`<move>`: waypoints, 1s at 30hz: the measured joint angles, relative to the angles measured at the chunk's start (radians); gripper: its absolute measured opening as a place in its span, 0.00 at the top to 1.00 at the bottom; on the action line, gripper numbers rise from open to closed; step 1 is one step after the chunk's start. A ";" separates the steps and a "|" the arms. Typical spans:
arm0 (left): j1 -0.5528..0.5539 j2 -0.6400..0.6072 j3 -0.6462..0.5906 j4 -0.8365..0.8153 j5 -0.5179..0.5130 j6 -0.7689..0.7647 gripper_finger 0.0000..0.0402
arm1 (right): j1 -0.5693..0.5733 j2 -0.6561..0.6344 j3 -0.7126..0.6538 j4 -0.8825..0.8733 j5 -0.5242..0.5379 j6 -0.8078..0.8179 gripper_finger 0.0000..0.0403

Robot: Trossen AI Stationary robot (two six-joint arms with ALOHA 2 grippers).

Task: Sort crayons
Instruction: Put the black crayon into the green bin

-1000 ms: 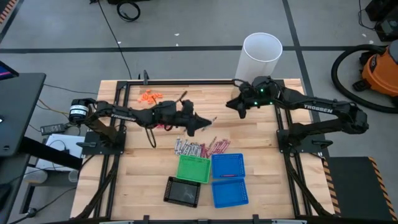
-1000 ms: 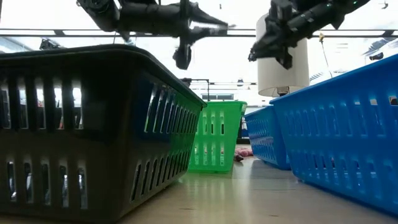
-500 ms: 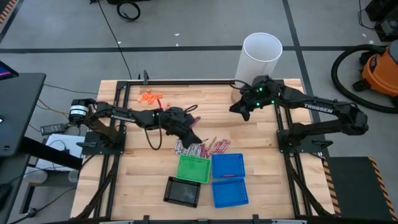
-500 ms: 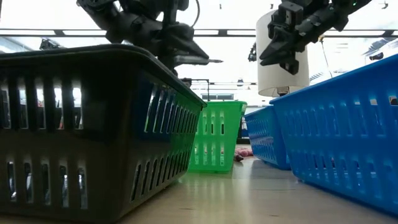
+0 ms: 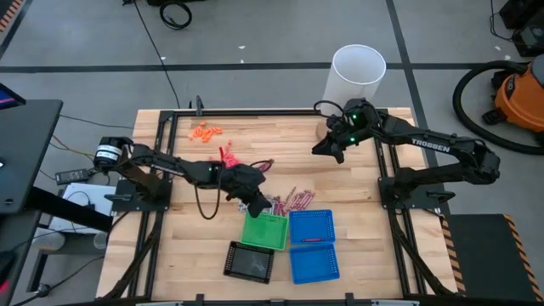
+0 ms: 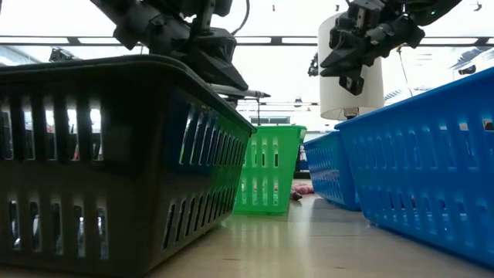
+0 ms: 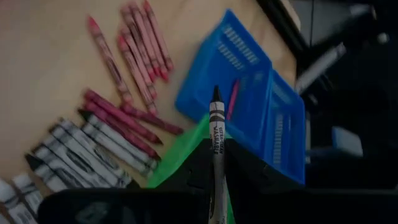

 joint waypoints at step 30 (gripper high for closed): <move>-0.164 0.191 0.177 -0.275 -0.040 0.460 0.90 | 0.070 0.005 0.000 0.018 -0.010 -0.054 0.77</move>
